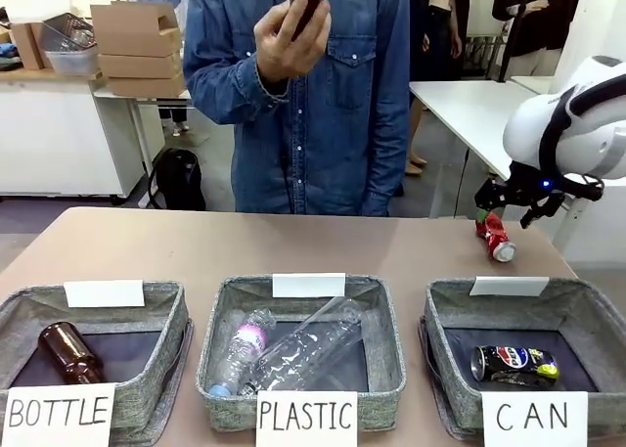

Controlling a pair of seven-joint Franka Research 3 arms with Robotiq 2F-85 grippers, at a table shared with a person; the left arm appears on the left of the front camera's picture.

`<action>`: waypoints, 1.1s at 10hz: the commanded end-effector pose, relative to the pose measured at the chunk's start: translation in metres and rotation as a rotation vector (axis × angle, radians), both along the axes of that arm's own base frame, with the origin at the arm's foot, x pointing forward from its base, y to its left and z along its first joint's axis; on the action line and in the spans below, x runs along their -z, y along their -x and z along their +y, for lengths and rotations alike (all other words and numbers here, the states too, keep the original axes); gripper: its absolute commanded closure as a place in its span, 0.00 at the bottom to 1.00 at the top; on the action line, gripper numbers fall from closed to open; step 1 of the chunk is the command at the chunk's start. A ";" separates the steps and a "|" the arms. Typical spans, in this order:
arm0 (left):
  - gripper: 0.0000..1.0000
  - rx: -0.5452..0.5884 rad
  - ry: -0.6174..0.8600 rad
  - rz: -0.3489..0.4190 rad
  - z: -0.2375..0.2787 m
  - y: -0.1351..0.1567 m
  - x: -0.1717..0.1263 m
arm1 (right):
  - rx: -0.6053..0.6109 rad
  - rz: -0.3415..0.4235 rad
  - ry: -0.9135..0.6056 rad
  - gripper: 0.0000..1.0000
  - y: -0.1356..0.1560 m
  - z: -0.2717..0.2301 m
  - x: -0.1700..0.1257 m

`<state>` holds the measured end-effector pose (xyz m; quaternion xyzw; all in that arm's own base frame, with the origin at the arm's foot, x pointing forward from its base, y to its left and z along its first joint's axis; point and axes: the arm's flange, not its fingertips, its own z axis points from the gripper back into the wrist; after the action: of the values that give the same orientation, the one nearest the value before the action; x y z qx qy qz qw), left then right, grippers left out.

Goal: Sort the can waste into the basket.
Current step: Pick up the can waste from the table and place it in the right Fabric basket.

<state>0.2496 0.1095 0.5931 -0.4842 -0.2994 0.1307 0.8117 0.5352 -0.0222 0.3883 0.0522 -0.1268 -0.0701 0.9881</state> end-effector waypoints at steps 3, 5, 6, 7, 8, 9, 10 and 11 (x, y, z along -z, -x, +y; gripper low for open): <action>0.00 0.013 0.000 -0.018 0.000 0.000 -0.001 | 0.011 0.001 0.013 0.00 -0.005 -0.005 0.005; 0.00 0.013 0.000 -0.018 0.000 0.000 -0.001 | 0.012 0.017 0.012 0.00 -0.022 -0.017 0.024; 0.00 0.013 0.000 -0.018 0.000 0.000 -0.001 | -0.013 0.009 -0.016 0.00 -0.029 -0.022 0.032; 0.00 0.013 0.000 -0.018 0.000 0.000 -0.001 | -0.003 0.010 -0.015 0.00 -0.039 -0.026 0.041; 0.00 0.013 0.000 -0.018 0.000 0.000 -0.001 | 0.031 0.034 0.009 0.00 -0.054 -0.029 0.054; 0.00 0.013 0.000 -0.018 0.000 0.000 -0.001 | 0.037 0.054 -0.005 0.00 -0.064 -0.031 0.064; 0.00 0.013 0.000 -0.018 0.000 0.000 -0.001 | 0.025 0.059 -0.021 0.00 -0.070 -0.031 0.069; 0.00 0.013 0.000 -0.018 0.000 0.000 -0.001 | 0.049 0.067 -0.009 0.00 -0.075 -0.032 0.072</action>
<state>0.2494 0.1097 0.5932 -0.4842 -0.2994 0.1309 0.8117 0.6011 -0.0513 0.3118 0.0480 -0.0949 -0.0864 0.9906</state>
